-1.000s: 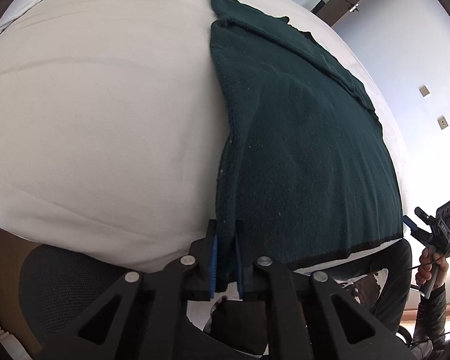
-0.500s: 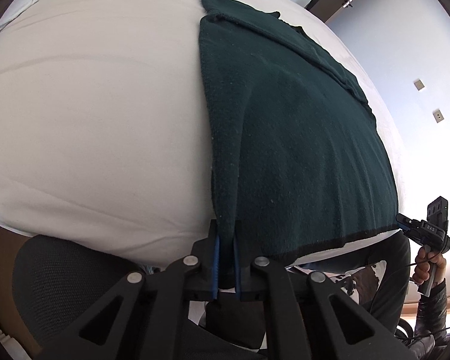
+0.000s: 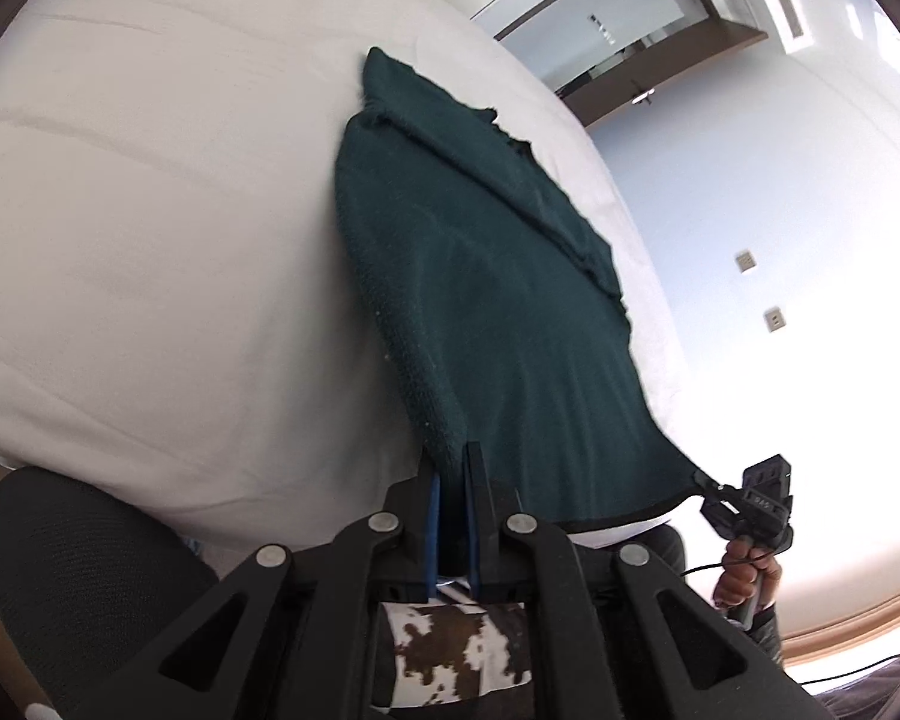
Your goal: Fold small clothes
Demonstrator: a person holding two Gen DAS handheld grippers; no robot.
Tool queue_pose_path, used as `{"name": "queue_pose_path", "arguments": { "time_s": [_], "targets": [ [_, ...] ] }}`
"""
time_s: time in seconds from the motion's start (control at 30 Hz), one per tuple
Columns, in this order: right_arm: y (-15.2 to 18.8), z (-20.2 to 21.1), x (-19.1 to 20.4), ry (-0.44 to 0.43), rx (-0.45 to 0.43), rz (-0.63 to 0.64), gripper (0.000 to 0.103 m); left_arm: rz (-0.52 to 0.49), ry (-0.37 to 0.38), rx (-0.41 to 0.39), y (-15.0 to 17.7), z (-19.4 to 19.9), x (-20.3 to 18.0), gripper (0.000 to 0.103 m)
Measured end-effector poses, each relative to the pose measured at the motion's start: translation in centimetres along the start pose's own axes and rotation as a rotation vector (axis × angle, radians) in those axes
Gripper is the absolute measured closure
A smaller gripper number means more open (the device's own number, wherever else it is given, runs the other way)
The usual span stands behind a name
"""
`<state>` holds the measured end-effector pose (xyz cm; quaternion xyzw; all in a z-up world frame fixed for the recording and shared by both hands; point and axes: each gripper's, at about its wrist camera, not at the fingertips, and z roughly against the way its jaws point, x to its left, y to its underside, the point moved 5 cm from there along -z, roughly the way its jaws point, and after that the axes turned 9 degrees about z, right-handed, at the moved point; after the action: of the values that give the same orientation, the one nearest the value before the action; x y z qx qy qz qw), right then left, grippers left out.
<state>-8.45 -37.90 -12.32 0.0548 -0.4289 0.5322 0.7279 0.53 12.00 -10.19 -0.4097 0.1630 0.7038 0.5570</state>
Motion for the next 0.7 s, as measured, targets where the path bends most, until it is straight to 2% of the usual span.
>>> {"name": "queue_pose_path", "arguments": {
  "time_s": [0.17, 0.27, 0.47, 0.7],
  "targets": [
    [-3.6, 0.1, 2.5, -0.091, -0.058, -0.002, 0.096, 0.075, 0.165, -0.045, -2.4, 1.0, -2.2, 0.097],
    [-6.3, 0.0, 3.1, -0.126, -0.095, -0.020, 0.096, 0.122, 0.239, -0.078, -4.3, 1.4, -3.0, 0.097],
    [-11.5, -1.2, 5.2, -0.142, -0.126, -0.003, 0.096, 0.172, 0.310, -0.138, -8.1, 1.6, -3.7, 0.097],
    [-18.3, -3.8, 6.1, -0.134, -0.168, -0.013, 0.096, 0.206, 0.329, -0.186, -13.3, 0.2, -4.0, 0.097]
  ]
}}
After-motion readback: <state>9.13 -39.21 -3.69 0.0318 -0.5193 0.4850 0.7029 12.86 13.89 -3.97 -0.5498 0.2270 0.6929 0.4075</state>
